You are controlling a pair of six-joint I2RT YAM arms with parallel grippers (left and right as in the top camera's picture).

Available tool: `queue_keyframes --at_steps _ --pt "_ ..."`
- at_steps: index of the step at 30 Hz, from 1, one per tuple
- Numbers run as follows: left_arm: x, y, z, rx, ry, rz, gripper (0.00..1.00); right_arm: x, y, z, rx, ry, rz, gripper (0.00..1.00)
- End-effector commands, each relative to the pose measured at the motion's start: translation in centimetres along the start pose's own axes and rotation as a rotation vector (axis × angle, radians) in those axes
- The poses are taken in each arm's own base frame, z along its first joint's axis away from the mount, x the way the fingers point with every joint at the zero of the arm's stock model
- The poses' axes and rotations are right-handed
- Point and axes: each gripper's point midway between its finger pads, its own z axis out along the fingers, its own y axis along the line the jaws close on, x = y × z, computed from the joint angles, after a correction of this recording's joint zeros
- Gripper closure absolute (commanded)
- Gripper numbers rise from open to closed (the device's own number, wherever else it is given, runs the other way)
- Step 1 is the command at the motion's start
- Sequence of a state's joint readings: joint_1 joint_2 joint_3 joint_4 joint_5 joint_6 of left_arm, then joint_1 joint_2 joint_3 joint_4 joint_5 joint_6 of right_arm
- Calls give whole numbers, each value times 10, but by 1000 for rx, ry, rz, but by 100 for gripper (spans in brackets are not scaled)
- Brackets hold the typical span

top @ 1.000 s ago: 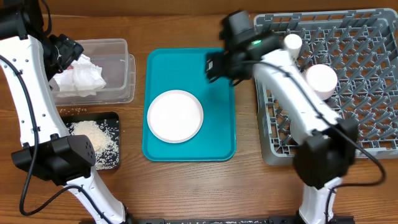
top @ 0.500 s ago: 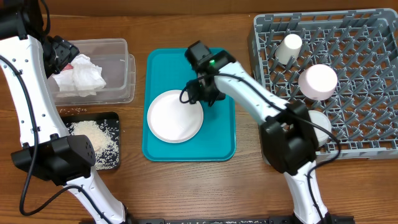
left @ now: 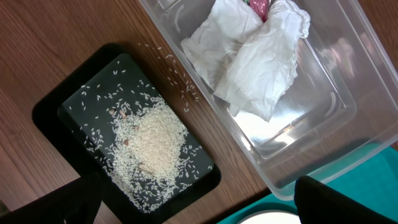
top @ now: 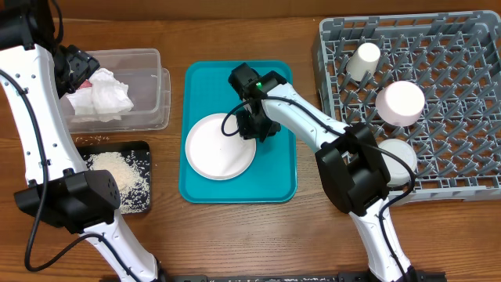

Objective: Sort waste into correct bins and load items into the dishwasher
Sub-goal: 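Lift the plate and carry it right to the dish rack, then stand the plate upright in the rack's back left slots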

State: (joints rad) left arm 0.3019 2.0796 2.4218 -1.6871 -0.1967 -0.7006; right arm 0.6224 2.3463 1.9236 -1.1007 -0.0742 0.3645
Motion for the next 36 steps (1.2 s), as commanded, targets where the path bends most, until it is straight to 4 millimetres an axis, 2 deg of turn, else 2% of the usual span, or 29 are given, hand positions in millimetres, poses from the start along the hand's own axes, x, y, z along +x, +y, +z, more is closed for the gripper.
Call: queue_keyframes --at_steps 1,3,8,14,17,20,23,26,28,31,36 --pt "-4 4 -12 5 -38 -6 0 -2 2 -1 -9 -6 11 82" --pt "-4 4 -12 5 -38 -6 0 -3 1 -3 -10 -8 12 93" --pt "-4 4 -12 5 -38 -6 0 -12 -11 -23 -4 -5 48 96" --pt "-4 4 -12 5 -38 -6 0 -40 -40 -79 3 -62 115 96" --pt "-4 4 -12 5 -38 -6 0 -56 -79 -114 119 -140 165 96" --pt "-4 4 -12 5 -38 -6 0 -67 -129 -155 281 -226 227 96" --pt "-4 4 -12 5 -38 -6 0 -68 -181 -193 465 -312 359 96" --pt "-4 4 -12 5 -38 -6 0 -61 -233 -223 654 -372 485 96" --pt "-4 4 -12 5 -37 -6 0 -57 -258 -233 727 -383 525 96" --pt "-4 4 -12 5 -38 -6 0 -55 -283 -238 749 -385 578 96" --pt "-4 4 -12 5 -38 -6 0 -54 -311 -242 751 -400 645 96"
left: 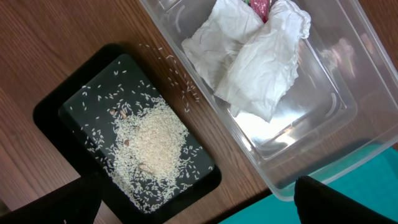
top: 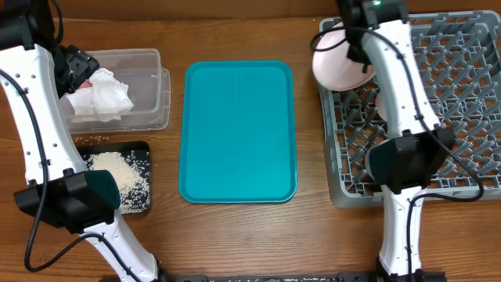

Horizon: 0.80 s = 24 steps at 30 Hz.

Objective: Sort waste into correct bins and load items into the dishwasher
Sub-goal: 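Stand the plate upright in the rack's back left slots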

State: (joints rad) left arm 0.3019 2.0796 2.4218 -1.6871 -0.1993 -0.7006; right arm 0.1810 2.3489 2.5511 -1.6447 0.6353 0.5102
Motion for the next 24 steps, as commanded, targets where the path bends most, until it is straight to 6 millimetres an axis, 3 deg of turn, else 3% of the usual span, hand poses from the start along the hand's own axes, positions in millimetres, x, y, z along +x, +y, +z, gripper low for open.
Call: queue_keyframes --at_steps 1,6,11,20,24 --pt "-4 4 -12 7 -36 -6 0 -19 -24 1 59 -58 74 96" --pt "-4 4 -12 7 -36 -6 0 -31 -35 9 69 -79 119 96" --pt "-4 4 -12 7 -36 -6 0 -35 -33 10 50 -87 138 96" --pt "-4 4 -12 7 -36 -6 0 -24 -2 8 -81 -32 78 96" --pt "-4 4 -12 8 -36 -6 0 -20 6 7 -121 -9 76 89"
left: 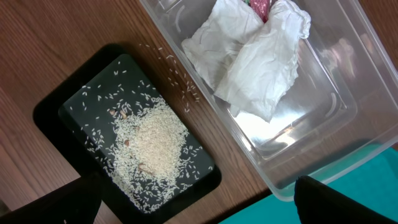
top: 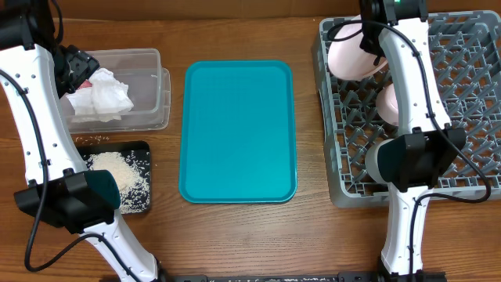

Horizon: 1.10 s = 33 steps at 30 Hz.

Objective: Sort waste into correct bins and load items into the dishwasher
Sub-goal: 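Stand the plate upright in the rack's back left slots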

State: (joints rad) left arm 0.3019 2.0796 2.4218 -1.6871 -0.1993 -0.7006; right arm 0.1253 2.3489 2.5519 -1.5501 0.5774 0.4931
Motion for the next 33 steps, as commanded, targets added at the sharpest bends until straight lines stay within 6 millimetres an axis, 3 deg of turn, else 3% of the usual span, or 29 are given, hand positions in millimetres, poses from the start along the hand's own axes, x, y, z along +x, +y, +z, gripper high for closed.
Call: queue_keyframes --at_steps 1,4,7,9,15,17,24,29,30,31,33 --pt "-4 4 -12 8 -36 -6 0 3 12 -6 -75 22 -4 87" --pt "-4 4 -12 7 -36 -6 0 9 22 -8 -135 58 -4 83" --pt "-4 4 -12 8 -36 -6 0 16 35 -12 -213 99 -15 68" --pt "-4 4 -12 8 -36 -6 0 21 47 -20 -300 131 -45 63" --pt "-4 4 -12 7 -36 -6 0 32 88 -80 -705 181 -223 62" --pt "-4 4 -12 7 -36 -6 0 31 92 -102 -804 161 -270 62" --pt "-4 4 -12 7 -36 -6 0 14 56 -136 -821 91 -227 49" --pt "-4 4 -12 7 -36 -6 0 22 29 -160 -818 90 -220 46" --pt "-4 4 -12 7 -36 -6 0 21 27 -165 -822 80 -219 37" --pt "-4 4 -12 7 -36 -6 0 21 24 -170 -830 72 -217 21" --pt "-4 4 -12 8 -36 -6 0 23 23 -183 -855 57 -224 16"
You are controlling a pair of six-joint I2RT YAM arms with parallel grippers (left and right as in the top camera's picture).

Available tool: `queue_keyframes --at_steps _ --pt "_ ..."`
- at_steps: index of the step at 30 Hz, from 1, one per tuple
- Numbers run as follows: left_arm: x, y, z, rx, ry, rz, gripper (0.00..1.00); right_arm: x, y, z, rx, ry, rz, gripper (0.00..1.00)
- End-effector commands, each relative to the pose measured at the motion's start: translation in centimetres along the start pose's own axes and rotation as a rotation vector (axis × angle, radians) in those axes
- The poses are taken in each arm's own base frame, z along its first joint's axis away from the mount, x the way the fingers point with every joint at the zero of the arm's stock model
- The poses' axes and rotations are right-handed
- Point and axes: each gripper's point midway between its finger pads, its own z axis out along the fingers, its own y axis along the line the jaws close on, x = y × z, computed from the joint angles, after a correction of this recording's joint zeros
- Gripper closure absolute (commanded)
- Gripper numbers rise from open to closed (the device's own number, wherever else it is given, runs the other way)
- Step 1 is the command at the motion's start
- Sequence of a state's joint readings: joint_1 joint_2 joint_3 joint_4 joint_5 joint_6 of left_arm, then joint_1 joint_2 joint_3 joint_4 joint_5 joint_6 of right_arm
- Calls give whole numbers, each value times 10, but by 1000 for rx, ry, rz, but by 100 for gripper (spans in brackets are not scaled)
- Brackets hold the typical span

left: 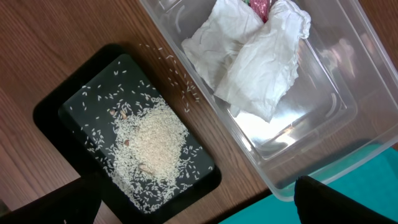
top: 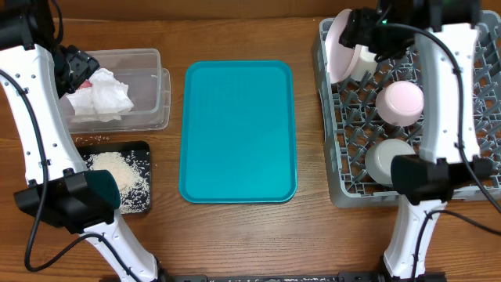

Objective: Sort waste into correct bins and load items into the dishwasher
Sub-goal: 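Stand the plate upright in the rack's back left slots, then open the right gripper and release the plate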

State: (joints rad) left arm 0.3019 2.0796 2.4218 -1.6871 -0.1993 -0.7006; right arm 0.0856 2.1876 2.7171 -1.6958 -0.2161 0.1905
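A white plate (top: 337, 48) stands on edge in the left end of the grey dish rack (top: 462, 125). My right gripper (top: 354, 26) is at the plate's top rim and looks shut on it. A white cup (top: 362, 59) and two bowls (top: 399, 102) (top: 385, 160) also sit in the rack. The teal tray (top: 239, 133) is bare. My left gripper (top: 76, 68) hangs open over the clear bin (left: 323, 118) of crumpled tissues (left: 255, 62), its fingers (left: 339, 202) wide apart and holding nothing.
A black tray of rice (left: 143, 143) lies on the wood left of the teal tray, in front of the clear bin, with a few grains scattered around it. The right arm's long white link runs down over the rack's middle.
The right gripper shifted left along the rack's back, and the plate went from tilted face-up to standing on edge at the rack's left end. The left arm has not moved.
My right gripper was at a white plate lying on the teal tray. Then the tray was bare and the plate hung at the rack's back left corner. Then it was over the rack, and now it stands on edge inside. The left gripper stayed over the clear bin.
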Motion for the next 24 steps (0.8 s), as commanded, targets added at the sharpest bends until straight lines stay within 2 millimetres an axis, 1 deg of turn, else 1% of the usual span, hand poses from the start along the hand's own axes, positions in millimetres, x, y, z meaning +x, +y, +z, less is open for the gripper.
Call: queue_keyframes --at_steps 1,2,5,8,10,13,17,18,21,24 --pt "-4 4 -12 7 -36 -6 0 2 26 -46 -73 -94 -55 13" --pt "-4 4 -12 7 -36 -6 0 4 31 -50 -82 -101 -64 0" --pt "-4 4 -12 7 -36 -6 0 13 42 -63 -94 -109 -88 0" --pt "-4 4 -12 8 -36 -6 0 26 39 -72 -80 -94 -94 0" --pt "-4 4 -12 7 -36 -6 0 43 34 -76 -68 -60 -102 0" --pt "-4 4 -12 7 -36 -6 0 72 24 -78 -46 0 -90 0" --pt "-4 4 -12 7 -36 -6 0 116 8 -78 -9 85 -71 0" --pt "-4 4 -12 7 -36 -6 0 124 4 -78 4 97 -68 0" --pt "-4 4 -12 7 -36 -6 0 144 -4 -75 19 139 -49 0" --pt "-4 4 -12 7 -36 -6 0 152 -7 -70 24 169 -36 0"
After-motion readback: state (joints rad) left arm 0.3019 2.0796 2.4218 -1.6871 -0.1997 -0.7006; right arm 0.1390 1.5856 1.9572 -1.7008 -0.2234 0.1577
